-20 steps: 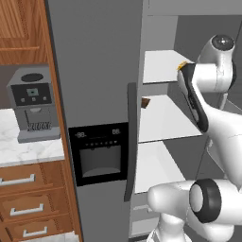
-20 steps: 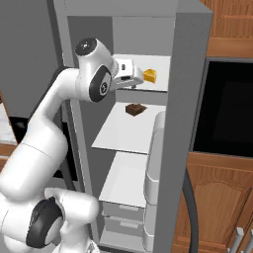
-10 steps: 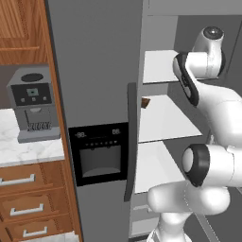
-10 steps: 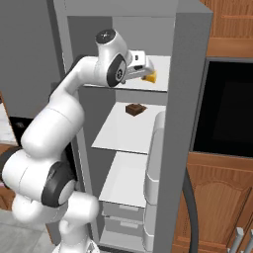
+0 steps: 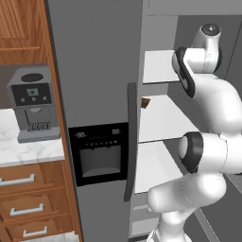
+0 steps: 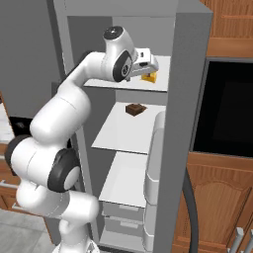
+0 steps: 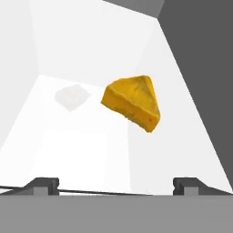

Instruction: Pick the cheese from the fridge and the cheese grater from the cabinet and place them next to the salad bowl.

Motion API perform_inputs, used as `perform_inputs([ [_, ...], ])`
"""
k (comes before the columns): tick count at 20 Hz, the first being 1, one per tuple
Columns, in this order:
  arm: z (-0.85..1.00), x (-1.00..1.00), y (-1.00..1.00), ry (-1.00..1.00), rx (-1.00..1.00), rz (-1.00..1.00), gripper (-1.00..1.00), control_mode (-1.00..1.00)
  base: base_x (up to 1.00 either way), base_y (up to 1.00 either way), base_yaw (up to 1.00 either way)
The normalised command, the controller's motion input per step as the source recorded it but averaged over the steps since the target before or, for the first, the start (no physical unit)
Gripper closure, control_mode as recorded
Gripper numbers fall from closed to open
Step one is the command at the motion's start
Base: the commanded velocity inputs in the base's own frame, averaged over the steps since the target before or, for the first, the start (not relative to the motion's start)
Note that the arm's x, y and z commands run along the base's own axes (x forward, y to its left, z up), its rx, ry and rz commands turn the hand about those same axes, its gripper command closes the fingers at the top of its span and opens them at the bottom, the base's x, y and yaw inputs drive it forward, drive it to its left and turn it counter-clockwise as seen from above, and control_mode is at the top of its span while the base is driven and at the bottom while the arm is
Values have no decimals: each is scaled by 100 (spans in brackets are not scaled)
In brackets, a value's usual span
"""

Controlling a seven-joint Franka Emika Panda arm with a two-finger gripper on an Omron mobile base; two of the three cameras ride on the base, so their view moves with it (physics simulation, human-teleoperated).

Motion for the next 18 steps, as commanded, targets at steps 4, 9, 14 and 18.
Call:
perform_inputs([
  [4,-5,36,-28,7,1,0,-100,-100,0,0,0],
  [9,-1,38,-26,8,1,0,-100,-100,0,0,0],
  [14,0,18,-8,6,0,0,-100,-100,0,0,0],
  [18,-4,21,-6,11,0,0,-100,-100,0,0,0],
])
